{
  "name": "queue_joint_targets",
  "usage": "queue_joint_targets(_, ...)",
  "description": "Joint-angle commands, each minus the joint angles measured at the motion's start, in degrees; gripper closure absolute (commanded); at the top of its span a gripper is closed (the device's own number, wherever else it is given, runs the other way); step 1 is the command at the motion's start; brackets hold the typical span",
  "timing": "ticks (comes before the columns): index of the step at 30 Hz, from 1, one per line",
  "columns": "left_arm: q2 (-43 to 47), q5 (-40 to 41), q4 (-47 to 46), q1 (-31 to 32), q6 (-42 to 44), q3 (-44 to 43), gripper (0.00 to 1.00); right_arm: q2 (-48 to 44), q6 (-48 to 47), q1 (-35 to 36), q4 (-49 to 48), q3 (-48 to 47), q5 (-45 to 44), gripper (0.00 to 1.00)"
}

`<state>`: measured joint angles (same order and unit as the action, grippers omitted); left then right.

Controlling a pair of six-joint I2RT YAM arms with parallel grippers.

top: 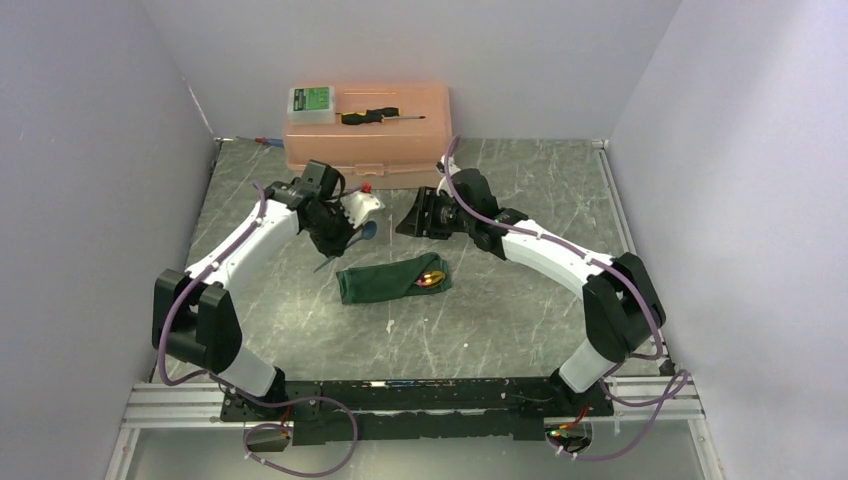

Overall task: Fold the napkin into a case and place the utensils inside
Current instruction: Pass from the left arm to the right

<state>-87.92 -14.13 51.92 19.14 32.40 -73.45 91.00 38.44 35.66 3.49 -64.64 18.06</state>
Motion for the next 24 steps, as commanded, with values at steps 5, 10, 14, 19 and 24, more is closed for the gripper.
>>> queue_joint_targets(5,2.8,2.9,-1.1,5.5,1.7,2.1,0.97,2.3,6.1,0.0,-8.7,-2.9,4.9,0.46)
queue_joint_targets(10,2.7,5.2,-1.4,7.8,1.4,1.2,0.97,4.7,8.0,0.2,-10.8,-3.0,6.2,0.46)
queue_joint_targets(14,2.3,6.8,-1.7,9.4,1.4,0.9,0.97,6.0,8.8,0.4,-12.0,-3.0,7.4,0.49)
queue_joint_targets(19,2.5,6.8,-2.2,10.0,1.1,0.3,0.97,7.0,9.0,0.3,-12.2,-2.5,7.3,0.52)
queue_joint_targets(24,2.1,7.0,-1.8,10.8,0.9,-1.0,0.97,8.5,9.3,0.3,-12.7,-3.1,8.5,0.58)
